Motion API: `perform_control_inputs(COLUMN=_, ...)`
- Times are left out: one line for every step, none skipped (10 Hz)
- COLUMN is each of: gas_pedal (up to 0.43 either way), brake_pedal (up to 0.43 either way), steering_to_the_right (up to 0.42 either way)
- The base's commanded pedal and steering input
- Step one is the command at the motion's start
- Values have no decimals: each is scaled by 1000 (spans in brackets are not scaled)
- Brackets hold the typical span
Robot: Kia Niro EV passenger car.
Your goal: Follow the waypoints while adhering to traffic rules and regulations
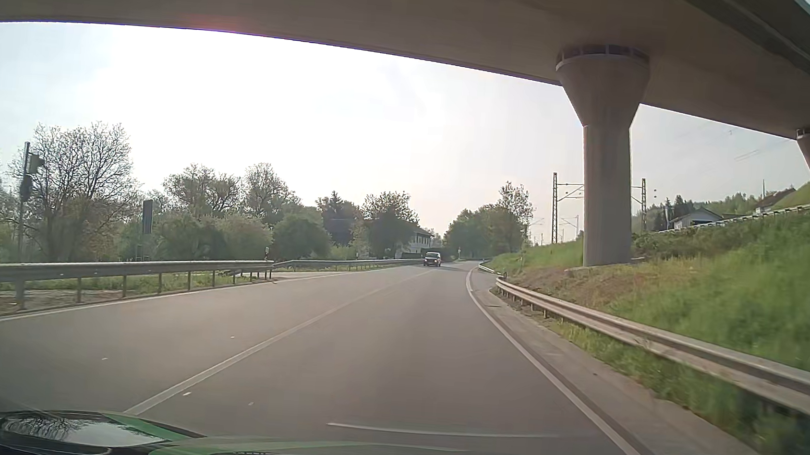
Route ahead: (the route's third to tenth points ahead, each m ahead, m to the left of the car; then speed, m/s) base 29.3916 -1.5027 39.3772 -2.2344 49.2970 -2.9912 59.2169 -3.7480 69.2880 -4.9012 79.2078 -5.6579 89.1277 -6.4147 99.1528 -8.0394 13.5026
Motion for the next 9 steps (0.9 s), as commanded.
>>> perform_control_inputs(gas_pedal=98, brake_pedal=0, steering_to_the_right=6)
perform_control_inputs(gas_pedal=98, brake_pedal=0, steering_to_the_right=6)
perform_control_inputs(gas_pedal=98, brake_pedal=0, steering_to_the_right=5)
perform_control_inputs(gas_pedal=98, brake_pedal=0, steering_to_the_right=5)
perform_control_inputs(gas_pedal=98, brake_pedal=0, steering_to_the_right=5)
perform_control_inputs(gas_pedal=98, brake_pedal=0, steering_to_the_right=5)
perform_control_inputs(gas_pedal=98, brake_pedal=0, steering_to_the_right=5)
perform_control_inputs(gas_pedal=98, brake_pedal=0, steering_to_the_right=5)
perform_control_inputs(gas_pedal=98, brake_pedal=0, steering_to_the_right=5)
